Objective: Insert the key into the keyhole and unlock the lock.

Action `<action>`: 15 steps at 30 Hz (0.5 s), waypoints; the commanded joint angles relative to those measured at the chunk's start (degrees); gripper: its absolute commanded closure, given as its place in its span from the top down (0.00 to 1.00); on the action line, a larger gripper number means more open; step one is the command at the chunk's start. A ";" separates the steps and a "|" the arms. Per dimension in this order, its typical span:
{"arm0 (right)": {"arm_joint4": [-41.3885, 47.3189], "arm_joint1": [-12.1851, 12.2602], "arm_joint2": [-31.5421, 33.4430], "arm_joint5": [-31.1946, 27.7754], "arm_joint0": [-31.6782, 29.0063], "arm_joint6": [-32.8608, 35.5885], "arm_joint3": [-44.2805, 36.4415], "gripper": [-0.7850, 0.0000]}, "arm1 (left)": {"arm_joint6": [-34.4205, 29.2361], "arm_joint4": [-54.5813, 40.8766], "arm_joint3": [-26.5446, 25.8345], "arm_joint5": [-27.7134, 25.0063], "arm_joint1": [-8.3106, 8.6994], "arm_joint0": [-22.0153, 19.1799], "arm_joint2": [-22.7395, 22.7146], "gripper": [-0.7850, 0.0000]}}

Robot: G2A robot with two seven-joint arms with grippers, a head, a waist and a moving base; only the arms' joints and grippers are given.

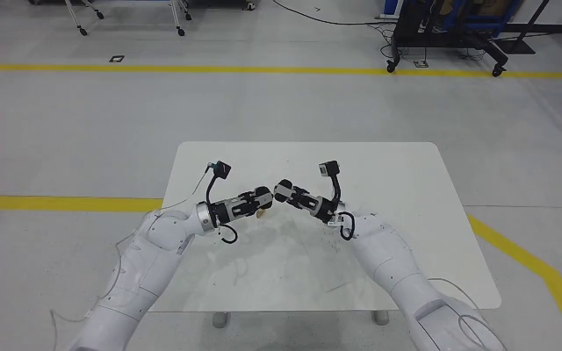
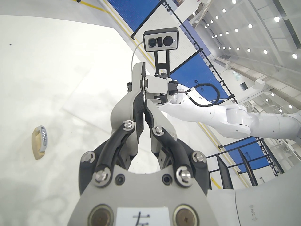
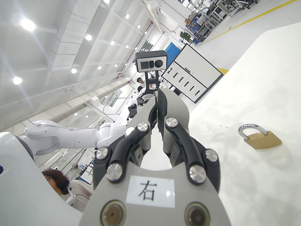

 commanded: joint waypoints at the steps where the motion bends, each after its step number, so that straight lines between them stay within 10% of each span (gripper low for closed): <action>1: -0.07 0.03 0.19 0.00 -0.11 0.00 -0.11 1.00 | -0.06 -0.07 0.03 -0.04 0.02 -0.03 0.03 0.00; 15: -0.07 0.03 0.19 0.00 -0.11 0.00 -0.11 1.00 | -2.72 -1.65 0.57 -2.42 0.14 -0.58 0.71 0.00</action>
